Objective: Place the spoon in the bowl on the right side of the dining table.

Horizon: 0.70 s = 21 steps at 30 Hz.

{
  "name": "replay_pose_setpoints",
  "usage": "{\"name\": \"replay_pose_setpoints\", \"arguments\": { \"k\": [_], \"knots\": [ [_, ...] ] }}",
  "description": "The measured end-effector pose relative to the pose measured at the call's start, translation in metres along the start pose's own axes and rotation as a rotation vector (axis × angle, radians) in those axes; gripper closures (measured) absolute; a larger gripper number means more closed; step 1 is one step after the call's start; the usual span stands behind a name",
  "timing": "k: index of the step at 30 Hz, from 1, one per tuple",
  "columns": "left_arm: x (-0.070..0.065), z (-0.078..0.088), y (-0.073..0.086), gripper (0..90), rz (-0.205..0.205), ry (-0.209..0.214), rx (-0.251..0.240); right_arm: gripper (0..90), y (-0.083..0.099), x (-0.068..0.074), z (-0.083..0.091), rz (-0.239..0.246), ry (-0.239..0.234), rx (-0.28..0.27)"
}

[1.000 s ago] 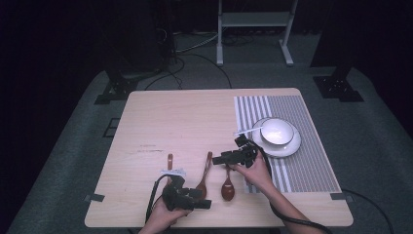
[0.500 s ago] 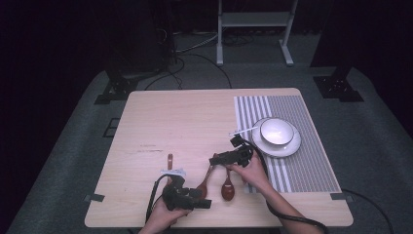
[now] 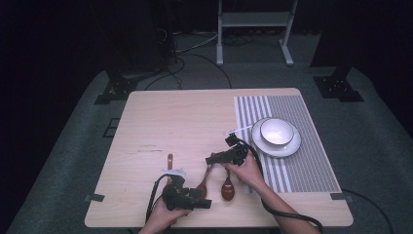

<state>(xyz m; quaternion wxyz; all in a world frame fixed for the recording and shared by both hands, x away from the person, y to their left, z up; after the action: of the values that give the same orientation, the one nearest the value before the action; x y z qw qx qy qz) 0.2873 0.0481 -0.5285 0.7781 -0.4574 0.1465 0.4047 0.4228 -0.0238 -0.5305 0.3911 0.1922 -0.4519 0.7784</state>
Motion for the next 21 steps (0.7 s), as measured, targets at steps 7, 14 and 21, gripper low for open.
{"name": "replay_pose_setpoints", "arguments": {
  "k": [7,14,21],
  "knots": [
    [0.000,0.000,0.000,9.3,-0.001,0.001,0.000,42.8,-0.001,-0.002,-0.006,-0.003,0.010,0.004],
    [0.000,0.000,0.000,9.3,-0.002,0.000,0.000,50.4,-0.003,-0.004,-0.009,-0.014,0.017,0.001],
    [0.000,-0.001,0.000,9.3,-0.005,-0.001,0.000,57.5,-0.005,-0.008,-0.012,-0.050,0.008,-0.018]
  ]
}}
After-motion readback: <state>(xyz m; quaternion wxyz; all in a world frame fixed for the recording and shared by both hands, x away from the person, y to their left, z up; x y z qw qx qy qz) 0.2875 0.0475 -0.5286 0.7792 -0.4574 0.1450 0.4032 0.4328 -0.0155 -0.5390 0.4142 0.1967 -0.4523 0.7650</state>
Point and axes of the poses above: each handheld gripper's, and its own axes: z roughly backward along the jaws, y roughly out of its underside, x roughly to its left, the point moved 10 cm from there along -z, roughly forward along the jaws, and after that the axes turned 8 degrees about -y, right-handed, at the moved point
